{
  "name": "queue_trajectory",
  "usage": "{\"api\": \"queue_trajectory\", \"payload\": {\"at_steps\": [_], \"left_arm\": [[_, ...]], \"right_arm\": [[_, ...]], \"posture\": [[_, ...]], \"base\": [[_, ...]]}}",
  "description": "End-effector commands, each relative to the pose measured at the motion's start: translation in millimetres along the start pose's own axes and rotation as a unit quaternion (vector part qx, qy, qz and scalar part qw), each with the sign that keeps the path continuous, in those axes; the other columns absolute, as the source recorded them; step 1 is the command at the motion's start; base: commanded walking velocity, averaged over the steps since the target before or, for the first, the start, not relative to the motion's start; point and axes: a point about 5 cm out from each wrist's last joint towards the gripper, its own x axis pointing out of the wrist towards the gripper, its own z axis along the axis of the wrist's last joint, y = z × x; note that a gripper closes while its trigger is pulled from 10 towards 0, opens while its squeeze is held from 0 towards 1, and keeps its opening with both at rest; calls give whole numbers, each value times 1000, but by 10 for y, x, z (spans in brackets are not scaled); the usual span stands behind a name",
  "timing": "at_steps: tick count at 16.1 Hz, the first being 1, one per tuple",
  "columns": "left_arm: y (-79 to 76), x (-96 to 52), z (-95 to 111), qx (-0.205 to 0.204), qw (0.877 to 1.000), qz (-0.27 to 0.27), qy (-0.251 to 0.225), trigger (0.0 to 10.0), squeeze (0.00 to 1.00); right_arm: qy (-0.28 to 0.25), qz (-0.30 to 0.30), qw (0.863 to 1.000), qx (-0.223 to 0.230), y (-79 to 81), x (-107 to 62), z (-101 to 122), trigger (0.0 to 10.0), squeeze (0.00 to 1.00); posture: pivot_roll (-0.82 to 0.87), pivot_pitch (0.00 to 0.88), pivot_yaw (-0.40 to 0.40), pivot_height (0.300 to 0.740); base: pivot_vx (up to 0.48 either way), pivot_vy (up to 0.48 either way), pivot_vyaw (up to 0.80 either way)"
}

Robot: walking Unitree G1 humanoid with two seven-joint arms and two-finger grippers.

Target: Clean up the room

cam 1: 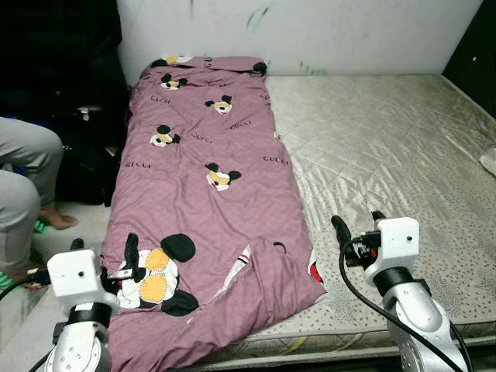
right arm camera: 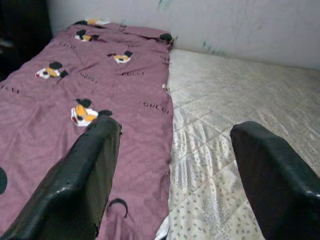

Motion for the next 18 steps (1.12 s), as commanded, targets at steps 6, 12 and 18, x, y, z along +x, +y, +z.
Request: {"api": "queue_trajectory", "payload": {"at_steps": [6, 12, 18], "left_arm": [[-27, 11, 15, -1, 1000, -5, 4, 10000, 0], [-28, 54, 17, 0, 1000, -3, 4, 10000, 0], [-11, 107, 8, 1, 1000, 18, 11, 10000, 0]], "right_arm": [[2, 18, 1000, -2, 58, -25, 19, 10000, 0], [5, 25, 1000, -7, 56, 4, 9, 10000, 0], [6, 28, 999, -21, -11, 130, 19, 10000, 0]], "posture": [[14, 101, -34, 681], [13, 108, -34, 621], [13, 111, -37, 621]], "base": [[0, 0, 0], [0, 0, 0], [0, 0, 0]]}}
